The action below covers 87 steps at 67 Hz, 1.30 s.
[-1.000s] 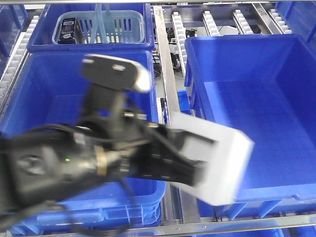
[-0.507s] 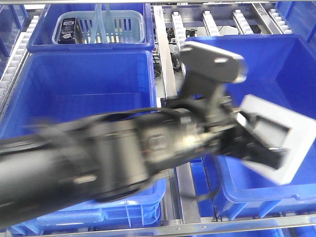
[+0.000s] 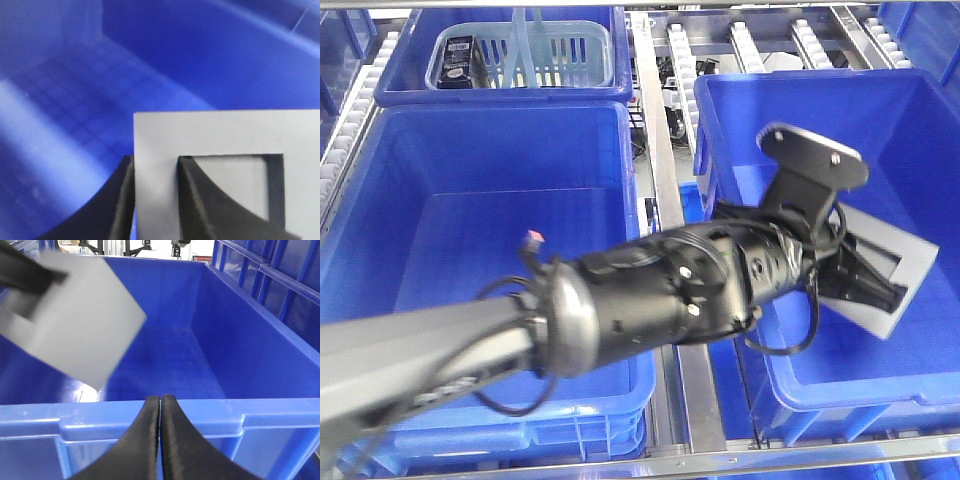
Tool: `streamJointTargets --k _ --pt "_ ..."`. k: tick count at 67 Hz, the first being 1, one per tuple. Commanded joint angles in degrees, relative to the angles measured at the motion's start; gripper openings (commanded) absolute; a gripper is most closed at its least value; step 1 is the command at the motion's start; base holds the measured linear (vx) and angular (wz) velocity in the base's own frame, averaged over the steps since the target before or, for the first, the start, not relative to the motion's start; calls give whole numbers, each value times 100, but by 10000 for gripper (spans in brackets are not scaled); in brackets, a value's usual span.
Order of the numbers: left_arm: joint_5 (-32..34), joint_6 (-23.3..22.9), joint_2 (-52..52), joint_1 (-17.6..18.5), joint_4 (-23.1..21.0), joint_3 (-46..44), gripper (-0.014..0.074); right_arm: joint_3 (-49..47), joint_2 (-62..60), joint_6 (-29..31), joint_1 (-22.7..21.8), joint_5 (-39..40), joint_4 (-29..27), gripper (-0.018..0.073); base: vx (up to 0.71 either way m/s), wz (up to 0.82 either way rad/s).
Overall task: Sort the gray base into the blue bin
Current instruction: 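Swing the left arm over the farther blue bin with the frame, then open the left gripper to drop the frame into the bin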
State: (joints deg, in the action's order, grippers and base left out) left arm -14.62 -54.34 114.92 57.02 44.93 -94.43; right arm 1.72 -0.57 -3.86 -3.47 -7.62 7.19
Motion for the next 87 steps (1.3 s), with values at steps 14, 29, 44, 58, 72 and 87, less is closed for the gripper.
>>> streamJointTargets --k 14,29,44,58,72,87 --pt "347 -35 -60 -16 60 -263 92 77 -85 33 -11 433 52 -9 0 0" --pt "376 -35 -53 -16 60 -263 137 77 -85 33 -11 433 52 -9 0 0" --pt "376 -35 -53 -16 60 -263 248 77 -85 33 -11 433 52 -9 0 0" --pt "371 -35 -53 -16 60 -263 347 77 -85 33 -11 433 52 -9 0 0" --pt "91 -35 -445 -10 56 -268 356 77 -85 33 -11 433 52 -9 0 0" --pt "-1813 592 -1066 49 -115 -268 340 77 -85 33 -11 433 52 -9 0 0"
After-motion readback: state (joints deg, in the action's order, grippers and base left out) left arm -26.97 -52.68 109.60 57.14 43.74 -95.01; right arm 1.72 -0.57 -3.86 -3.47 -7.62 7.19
